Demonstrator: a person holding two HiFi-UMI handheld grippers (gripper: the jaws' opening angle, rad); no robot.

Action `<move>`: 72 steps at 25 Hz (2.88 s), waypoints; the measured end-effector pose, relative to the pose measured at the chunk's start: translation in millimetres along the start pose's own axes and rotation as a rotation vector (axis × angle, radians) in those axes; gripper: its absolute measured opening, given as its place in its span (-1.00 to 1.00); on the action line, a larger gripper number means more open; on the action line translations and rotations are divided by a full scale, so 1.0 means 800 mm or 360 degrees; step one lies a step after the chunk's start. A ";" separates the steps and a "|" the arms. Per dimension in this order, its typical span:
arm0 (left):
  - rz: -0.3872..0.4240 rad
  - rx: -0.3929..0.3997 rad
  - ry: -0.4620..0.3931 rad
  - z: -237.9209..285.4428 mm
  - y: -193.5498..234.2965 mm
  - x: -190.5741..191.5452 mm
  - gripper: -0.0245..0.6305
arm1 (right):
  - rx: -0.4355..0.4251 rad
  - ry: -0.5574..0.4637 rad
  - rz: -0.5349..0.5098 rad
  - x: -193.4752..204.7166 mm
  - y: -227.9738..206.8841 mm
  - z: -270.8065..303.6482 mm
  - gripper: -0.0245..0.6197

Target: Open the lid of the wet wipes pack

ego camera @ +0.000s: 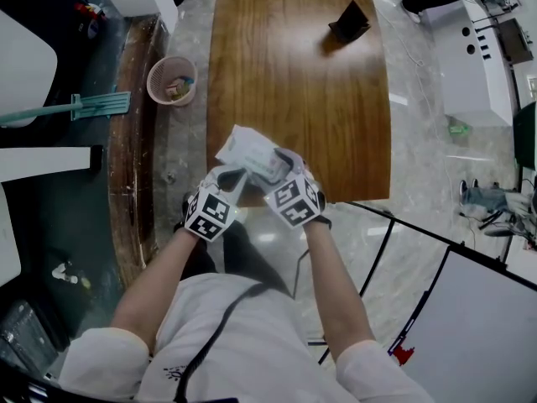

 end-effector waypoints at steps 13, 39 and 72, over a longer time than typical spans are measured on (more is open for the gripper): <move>-0.0002 0.0018 0.0045 0.011 -0.004 0.008 -0.92 | -0.0122 -0.0014 0.0070 -0.002 -0.006 -0.002 0.02; -0.0043 0.0013 0.0021 0.018 -0.005 0.011 -0.92 | -0.0419 0.0004 0.0238 0.000 -0.017 -0.001 -0.01; -0.0095 -0.0040 0.0034 0.011 -0.003 0.006 -0.92 | -0.0367 -0.0365 0.0353 -0.031 -0.060 -0.057 -0.05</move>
Point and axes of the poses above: the fingertips, and each gripper's own axes: z forward along the fingers, y to its left, x out of its underside, the point moved 4 cm from there along -z, backward along the fingers, and after that the axes turned 14 degrees about -x, right-handed, at the moved point
